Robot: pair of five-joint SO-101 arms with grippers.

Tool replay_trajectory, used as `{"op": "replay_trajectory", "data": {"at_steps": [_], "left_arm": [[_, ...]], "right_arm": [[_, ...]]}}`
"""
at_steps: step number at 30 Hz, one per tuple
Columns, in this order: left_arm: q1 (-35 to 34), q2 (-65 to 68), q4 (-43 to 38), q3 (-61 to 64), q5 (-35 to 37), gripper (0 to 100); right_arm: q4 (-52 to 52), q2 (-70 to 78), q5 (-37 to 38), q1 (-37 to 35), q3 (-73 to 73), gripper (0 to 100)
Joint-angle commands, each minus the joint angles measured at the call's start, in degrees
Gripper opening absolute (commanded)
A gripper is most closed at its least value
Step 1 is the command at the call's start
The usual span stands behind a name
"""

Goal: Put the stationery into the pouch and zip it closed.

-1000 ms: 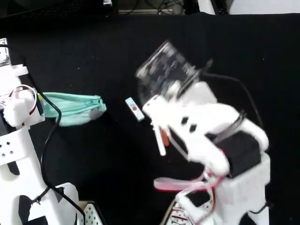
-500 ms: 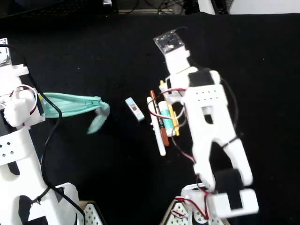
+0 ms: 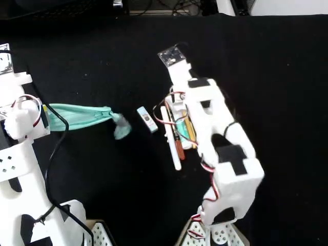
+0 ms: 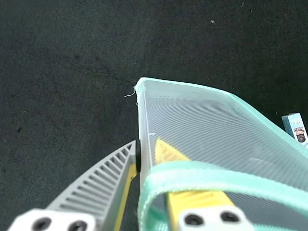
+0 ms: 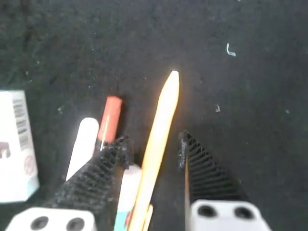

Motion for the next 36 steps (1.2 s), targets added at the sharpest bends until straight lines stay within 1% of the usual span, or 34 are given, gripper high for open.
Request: {"op": "replay_trajectory", "data": {"at_steps": [1,8,10,11,12,15,18,23,26,28,33,36], "left_arm": [[0.2,-1.2,0.4,-3.2,-0.4,8],[0.2,-1.2,0.7,-5.4,-0.4,8],[0.2,-1.0,0.7,-5.6,-0.4,8],[0.3,-0.8,0.7,-5.3,-0.4,8],[0.6,-0.6,0.7,-5.1,-0.4,8],[0.6,-0.5,0.7,-5.1,-0.4,8],[0.3,-0.5,1.0,-5.1,-2.4,8],[0.6,-0.5,1.8,-5.2,-4.3,8],[0.6,-0.5,2.0,-5.1,-4.4,8],[0.6,-0.5,2.8,-5.3,-4.5,8],[0.4,-0.5,3.3,-5.1,-7.0,8],[0.6,-0.5,5.5,-5.7,-9.1,8]], "right_arm": [[-0.7,4.2,-0.3,-0.6,-6.7,15.0],[-0.6,12.4,-0.5,-0.5,-14.7,14.6],[-0.6,12.9,-0.4,-0.5,-15.4,10.6],[-0.2,12.9,-0.3,-0.5,-15.4,6.4],[0.7,12.9,-0.3,-0.4,-15.7,1.2],[4.0,12.8,-0.3,0.4,-17.4,1.0],[11.6,10.9,-0.4,1.8,-21.8,1.2],[20.6,-3.8,-0.2,4.6,-25.7,1.2],[25.3,-14.9,-0.1,4.1,-24.7,1.2],[27.4,-21.8,-0.2,2.4,-23.1,1.2],[33.3,-36.5,-0.2,-2.2,-13.1,1.2],[33.5,-44.5,-0.1,-0.4,-3.2,1.2]]}}
